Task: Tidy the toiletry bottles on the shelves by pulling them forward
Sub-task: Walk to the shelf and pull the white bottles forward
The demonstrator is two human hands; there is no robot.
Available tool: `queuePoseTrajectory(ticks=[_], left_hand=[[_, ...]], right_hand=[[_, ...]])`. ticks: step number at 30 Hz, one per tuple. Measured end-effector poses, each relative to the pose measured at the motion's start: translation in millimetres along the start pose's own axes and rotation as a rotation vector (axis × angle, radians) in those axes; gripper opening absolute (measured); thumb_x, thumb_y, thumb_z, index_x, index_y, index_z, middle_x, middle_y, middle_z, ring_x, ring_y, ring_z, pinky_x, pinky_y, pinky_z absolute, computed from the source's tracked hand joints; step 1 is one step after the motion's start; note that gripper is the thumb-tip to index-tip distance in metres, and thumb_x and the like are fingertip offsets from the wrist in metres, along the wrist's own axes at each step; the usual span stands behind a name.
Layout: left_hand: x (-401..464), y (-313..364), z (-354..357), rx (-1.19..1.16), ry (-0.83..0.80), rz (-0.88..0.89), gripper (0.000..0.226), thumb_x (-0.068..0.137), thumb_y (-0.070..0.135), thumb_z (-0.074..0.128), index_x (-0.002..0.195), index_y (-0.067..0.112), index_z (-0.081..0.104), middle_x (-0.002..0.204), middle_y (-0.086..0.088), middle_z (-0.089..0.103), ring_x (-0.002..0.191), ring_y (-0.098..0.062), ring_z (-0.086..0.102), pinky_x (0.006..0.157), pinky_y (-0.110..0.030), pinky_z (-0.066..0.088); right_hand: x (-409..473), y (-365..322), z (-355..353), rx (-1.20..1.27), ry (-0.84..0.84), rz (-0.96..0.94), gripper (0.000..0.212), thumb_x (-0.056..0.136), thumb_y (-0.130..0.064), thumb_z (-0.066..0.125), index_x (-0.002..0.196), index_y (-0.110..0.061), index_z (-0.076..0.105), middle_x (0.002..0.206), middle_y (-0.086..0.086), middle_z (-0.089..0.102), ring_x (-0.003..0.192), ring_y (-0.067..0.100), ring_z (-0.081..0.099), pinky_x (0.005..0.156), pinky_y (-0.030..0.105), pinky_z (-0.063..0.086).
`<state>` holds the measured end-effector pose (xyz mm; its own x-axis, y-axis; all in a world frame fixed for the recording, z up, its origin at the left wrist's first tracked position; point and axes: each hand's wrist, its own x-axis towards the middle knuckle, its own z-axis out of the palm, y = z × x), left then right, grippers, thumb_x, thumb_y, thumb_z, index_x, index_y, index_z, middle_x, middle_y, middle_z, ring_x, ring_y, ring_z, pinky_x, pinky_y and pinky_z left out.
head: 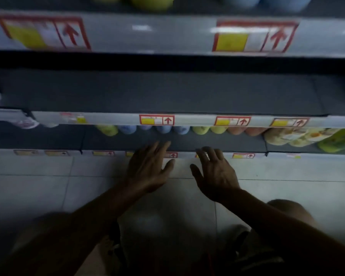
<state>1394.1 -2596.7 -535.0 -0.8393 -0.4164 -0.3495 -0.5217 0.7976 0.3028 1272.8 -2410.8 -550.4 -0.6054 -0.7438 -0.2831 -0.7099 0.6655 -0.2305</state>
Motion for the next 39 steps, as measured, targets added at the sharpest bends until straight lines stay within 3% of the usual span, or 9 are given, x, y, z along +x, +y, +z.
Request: queuePoseTrajectory(ticks=[6, 10, 19, 27, 39], left_hand=[[15, -21, 46, 0.095, 0.081, 0.042, 0.069, 0.103, 0.059, 0.041, 0.163, 0.029, 0.026, 0.163, 0.001, 0.039, 0.147, -0.023, 0.037, 0.121, -0.044, 0.032], [-7, -32, 58, 0.095, 0.102, 0.007, 0.071, 0.103, 0.06, 0.042, 0.164, 0.029, 0.024, 0.165, -0.001, 0.037, 0.149, -0.025, 0.037, 0.122, -0.045, 0.033], [-98, -26, 22, 0.065, 0.26, -0.009, 0.069, 0.104, 0.06, 0.04, 0.163, 0.026, 0.028, 0.163, -0.003, 0.038, 0.148, -0.027, 0.035, 0.117, -0.043, 0.034], [-140, -19, -13, 0.143, 0.388, -0.004, 0.067, 0.104, 0.059, 0.039, 0.162, 0.024, 0.032, 0.162, -0.003, 0.042, 0.147, -0.026, 0.039, 0.115, -0.042, 0.038], [-100, -46, -64, 0.242, 0.501, 0.023, 0.065, 0.102, 0.056, 0.044, 0.159, 0.026, 0.034, 0.155, 0.0, 0.048, 0.141, -0.024, 0.043, 0.115, -0.041, 0.037]], right_hand=[[17, 4, 39, -0.088, 0.09, -0.054, 0.076, 0.098, -0.062, 0.018, 0.155, -0.016, 0.04, 0.154, 0.01, 0.045, 0.138, 0.03, 0.042, 0.11, 0.047, 0.046], [1, 0, 45, -0.137, 0.129, -0.048, 0.07, 0.104, -0.058, 0.028, 0.157, -0.013, 0.039, 0.152, 0.011, 0.046, 0.135, 0.032, 0.041, 0.11, 0.044, 0.042], [-65, -48, 9, -0.212, 0.143, -0.116, 0.065, 0.105, -0.057, 0.033, 0.152, -0.013, 0.041, 0.151, 0.014, 0.044, 0.137, 0.035, 0.037, 0.113, 0.049, 0.04], [-100, -73, -27, -0.237, 0.279, -0.159, 0.063, 0.106, -0.056, 0.033, 0.154, -0.016, 0.038, 0.152, 0.009, 0.044, 0.136, 0.029, 0.039, 0.109, 0.044, 0.042], [-34, -85, -58, -0.197, 0.361, -0.281, 0.064, 0.105, -0.056, 0.034, 0.153, -0.014, 0.04, 0.148, 0.006, 0.046, 0.131, 0.027, 0.041, 0.111, 0.041, 0.041]])
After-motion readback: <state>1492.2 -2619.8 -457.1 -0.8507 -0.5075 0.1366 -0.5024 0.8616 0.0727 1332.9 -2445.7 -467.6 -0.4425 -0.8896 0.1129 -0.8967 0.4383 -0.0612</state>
